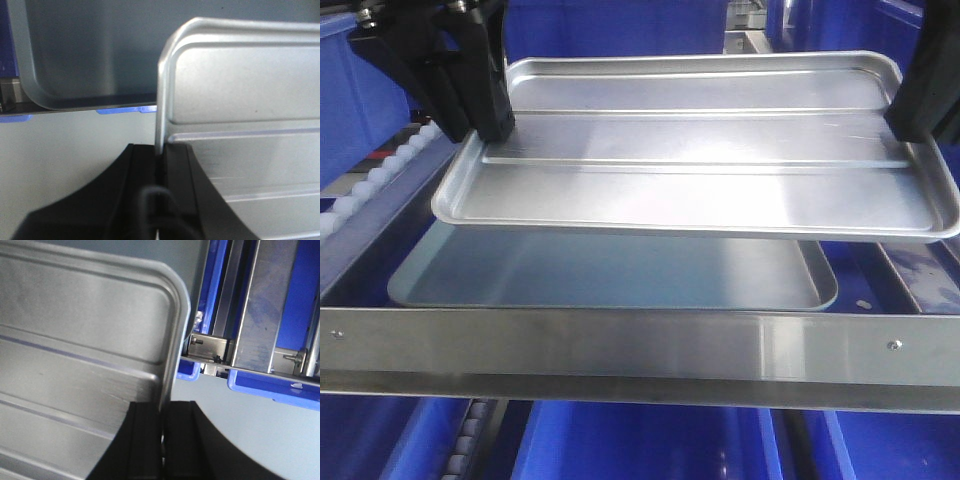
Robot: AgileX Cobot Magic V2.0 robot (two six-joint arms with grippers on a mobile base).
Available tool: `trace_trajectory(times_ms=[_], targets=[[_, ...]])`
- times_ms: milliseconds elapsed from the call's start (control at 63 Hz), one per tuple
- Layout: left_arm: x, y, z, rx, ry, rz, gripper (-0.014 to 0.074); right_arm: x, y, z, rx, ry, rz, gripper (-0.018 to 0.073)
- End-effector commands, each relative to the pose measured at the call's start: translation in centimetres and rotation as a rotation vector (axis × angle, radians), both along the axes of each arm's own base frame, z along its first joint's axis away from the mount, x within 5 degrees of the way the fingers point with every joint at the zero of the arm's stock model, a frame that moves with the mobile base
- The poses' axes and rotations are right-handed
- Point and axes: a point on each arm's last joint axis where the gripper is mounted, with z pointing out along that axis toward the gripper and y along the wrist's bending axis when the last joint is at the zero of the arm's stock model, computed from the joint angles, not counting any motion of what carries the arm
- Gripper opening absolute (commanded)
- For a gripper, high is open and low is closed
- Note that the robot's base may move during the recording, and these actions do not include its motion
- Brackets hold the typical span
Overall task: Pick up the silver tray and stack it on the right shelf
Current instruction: 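Carry the tray over the larger grey tray on the shelf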
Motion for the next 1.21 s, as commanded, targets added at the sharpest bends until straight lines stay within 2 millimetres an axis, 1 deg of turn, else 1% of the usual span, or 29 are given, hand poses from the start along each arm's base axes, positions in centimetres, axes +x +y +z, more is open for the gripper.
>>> trace_trajectory(times_ms=[0,777,968,1190], targets=[[-0.06,0.76,2.09,-0.004,-0.088,0.004,-0.0093,0.04,-0.49,1.48,-0.035,-0.078,0.021,0.0057],[-0.06,0.76,2.09,-0.004,-0.088,0.004,-0.0093,0.11,-0.43,1.55,-0.029,-0.088,0.023,0.0057],[0.32,0.31,2.44,-0.056,-0.142,-0.007,-0.0093,0.11,-0.43,1.55,-0.029,-0.089,0.023,0.0057],[0.54,0.5,2.62,-0.03,-0.172,-0.011,-0.0093,0.24,-0.34,1.7,-0.02,-0.108,0.026,0.0057]])
